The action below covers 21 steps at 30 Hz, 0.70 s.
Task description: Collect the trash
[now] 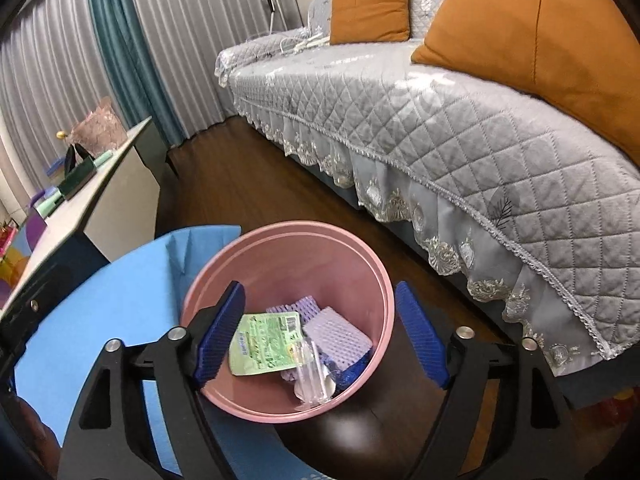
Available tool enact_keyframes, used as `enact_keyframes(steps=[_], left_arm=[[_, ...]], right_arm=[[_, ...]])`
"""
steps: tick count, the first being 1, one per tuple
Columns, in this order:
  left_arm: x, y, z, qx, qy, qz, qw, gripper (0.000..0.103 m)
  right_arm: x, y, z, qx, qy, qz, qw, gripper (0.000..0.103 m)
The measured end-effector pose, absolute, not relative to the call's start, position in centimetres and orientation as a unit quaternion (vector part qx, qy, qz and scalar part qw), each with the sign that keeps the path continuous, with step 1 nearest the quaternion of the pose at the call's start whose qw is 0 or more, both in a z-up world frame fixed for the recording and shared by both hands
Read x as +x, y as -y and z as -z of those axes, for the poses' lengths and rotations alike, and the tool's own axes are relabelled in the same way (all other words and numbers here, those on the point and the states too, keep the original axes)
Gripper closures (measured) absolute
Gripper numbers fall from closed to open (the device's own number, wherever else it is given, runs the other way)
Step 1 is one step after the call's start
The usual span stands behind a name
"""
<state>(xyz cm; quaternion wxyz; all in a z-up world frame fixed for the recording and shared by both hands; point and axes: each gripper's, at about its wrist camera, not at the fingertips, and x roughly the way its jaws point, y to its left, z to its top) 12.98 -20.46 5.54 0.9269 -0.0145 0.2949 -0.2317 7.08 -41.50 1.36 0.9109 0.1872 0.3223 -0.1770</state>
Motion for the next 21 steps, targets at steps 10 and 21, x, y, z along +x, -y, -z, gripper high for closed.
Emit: enact_keyframes(steps=[10, 21], left_arm=[[8.2, 15.0, -9.6, -0.017, -0.252, 0.184, 0.95, 0.008], [0.2, 8.0, -12.1, 0.01, -0.217, 0.143, 0.965, 0.008]], right_arm=[[3.0, 37.7, -7.7, 0.169, -0.273, 0.166, 0.932, 0.005], [-2.5, 31.0, -10.4, 0.092, -0.254, 0.123, 0.955, 0.005]])
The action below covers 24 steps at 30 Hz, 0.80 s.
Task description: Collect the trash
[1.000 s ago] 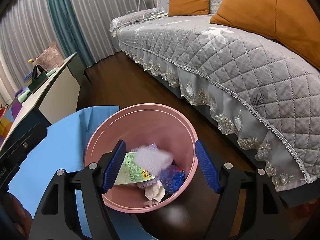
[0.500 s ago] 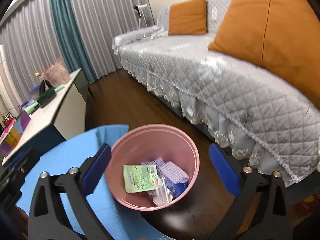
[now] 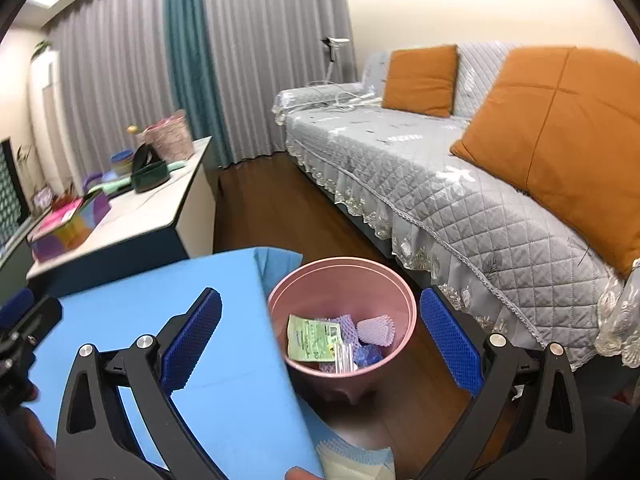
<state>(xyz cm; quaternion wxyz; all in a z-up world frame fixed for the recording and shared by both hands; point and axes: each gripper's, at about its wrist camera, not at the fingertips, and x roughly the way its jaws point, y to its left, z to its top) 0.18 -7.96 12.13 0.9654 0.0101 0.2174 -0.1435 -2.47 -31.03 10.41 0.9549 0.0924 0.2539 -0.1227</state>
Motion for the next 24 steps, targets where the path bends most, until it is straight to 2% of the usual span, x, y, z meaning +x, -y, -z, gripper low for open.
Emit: enact_keyframes(steps=[6, 16, 24], left_arm=[[-3.5, 6.1, -12.3, -0.006, -0.204, 0.117, 0.972, 0.008], [-8.8, 3.4, -8.7, -0.003, -0.229, 0.055, 0.972, 0.008], [-7.7, 2.4, -5.5, -0.01, -0.26, 0.01, 0.966, 0.008]], right_arm=[[-4.5, 27.7, -9.5, 0.062, -0.264, 0.095, 0.958, 0.005], [-8.4, 25.0, -7.9, 0.036, -0.26, 0.081, 0.962, 0.005], [-8.3, 22.6, -6.0, -0.003, -0.275, 0.063, 0.959, 0.005]])
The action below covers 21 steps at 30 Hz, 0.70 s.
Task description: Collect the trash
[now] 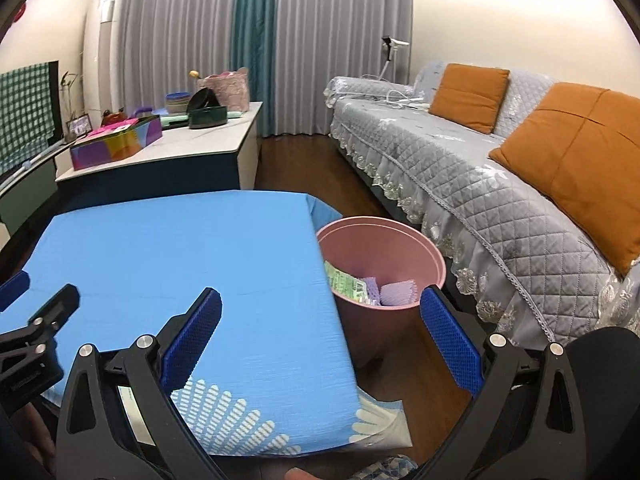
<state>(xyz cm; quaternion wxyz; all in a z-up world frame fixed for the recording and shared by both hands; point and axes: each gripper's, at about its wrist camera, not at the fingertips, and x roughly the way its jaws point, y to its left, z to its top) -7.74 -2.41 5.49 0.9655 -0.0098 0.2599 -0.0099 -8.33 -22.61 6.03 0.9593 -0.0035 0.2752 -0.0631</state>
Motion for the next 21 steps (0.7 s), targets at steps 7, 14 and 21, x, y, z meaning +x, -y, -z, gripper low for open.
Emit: enact_keyframes(steps=[7, 14, 21], left_arm=[[-7.7, 1.1, -5.1, -0.029, -0.27, -0.009, 0.962, 0.008], [-7.9, 0.9, -4.9, -0.024, -0.271, -0.014, 0.962, 0.008], [-8.0, 1.2, -4.9, -0.02, -0.271, -0.013, 0.962, 0.008]], right_arm=[[-7.8, 22.1, -5.8, -0.006, -0.282, 0.059, 0.958, 0.005], [-7.6, 21.6, -5.6, -0.01, -0.282, 0.056, 0.958, 0.005], [-7.6, 21.5, -5.6, -0.011, -0.282, 0.056, 0.958, 0.005]])
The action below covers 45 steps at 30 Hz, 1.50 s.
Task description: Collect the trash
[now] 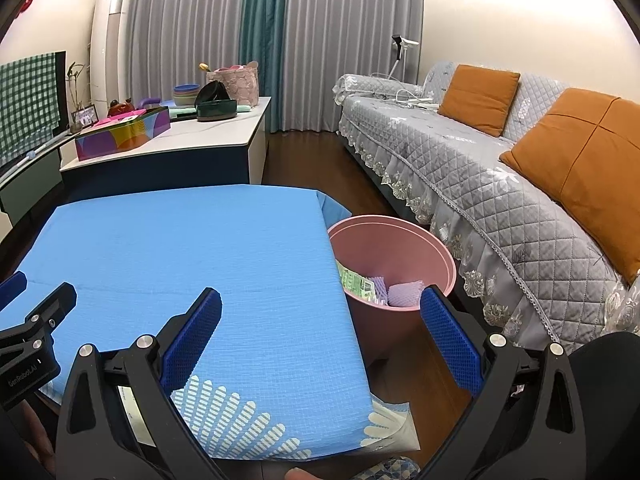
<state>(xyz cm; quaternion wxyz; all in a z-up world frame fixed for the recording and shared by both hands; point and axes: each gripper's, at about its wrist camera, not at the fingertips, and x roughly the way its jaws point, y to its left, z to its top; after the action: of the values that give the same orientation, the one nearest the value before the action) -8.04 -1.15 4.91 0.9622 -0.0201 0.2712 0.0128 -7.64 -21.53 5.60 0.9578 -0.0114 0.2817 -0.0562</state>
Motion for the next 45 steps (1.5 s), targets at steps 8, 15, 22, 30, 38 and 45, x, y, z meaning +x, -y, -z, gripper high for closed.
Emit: enact_keyframes(steps=[8, 15, 22, 30, 38, 45], left_arm=[[-8.11, 1.15, -4.96, -0.02, -0.271, -0.014, 0.962, 0.008], [-8.1, 1.15, -4.98, -0.021, -0.271, -0.014, 0.962, 0.008], [-8.21, 1.18, -4.93, -0.021, -0.272, -0.013, 0.962, 0.008], [-8.24, 1.14, -4.92, -0.02, -0.272, -0.013, 0.962, 0.008], [-8.17, 1.06, -4.63, -0.022, -0.277, -0.011, 0.961, 0.008], [-8.17, 1.17, -4.56, -0.021, -0.275, -0.01, 0.961, 0.008]], right_arm=[[-7.8, 21.6, -5.83, -0.008, -0.278, 0.056, 0.959, 0.005], [-7.84, 21.65, -5.78, -0.007, -0.277, 0.055, 0.959, 0.005], [-7.84, 21.64, -5.77, -0.007, -0.277, 0.055, 0.959, 0.005], [-7.84, 21.62, -5.78, -0.007, -0.277, 0.056, 0.959, 0.005], [-7.63, 21.12, -5.98, -0.013, -0.277, 0.052, 0.959, 0.005], [-7.66, 21.26, -5.89, -0.007, -0.276, 0.054, 0.96, 0.005]])
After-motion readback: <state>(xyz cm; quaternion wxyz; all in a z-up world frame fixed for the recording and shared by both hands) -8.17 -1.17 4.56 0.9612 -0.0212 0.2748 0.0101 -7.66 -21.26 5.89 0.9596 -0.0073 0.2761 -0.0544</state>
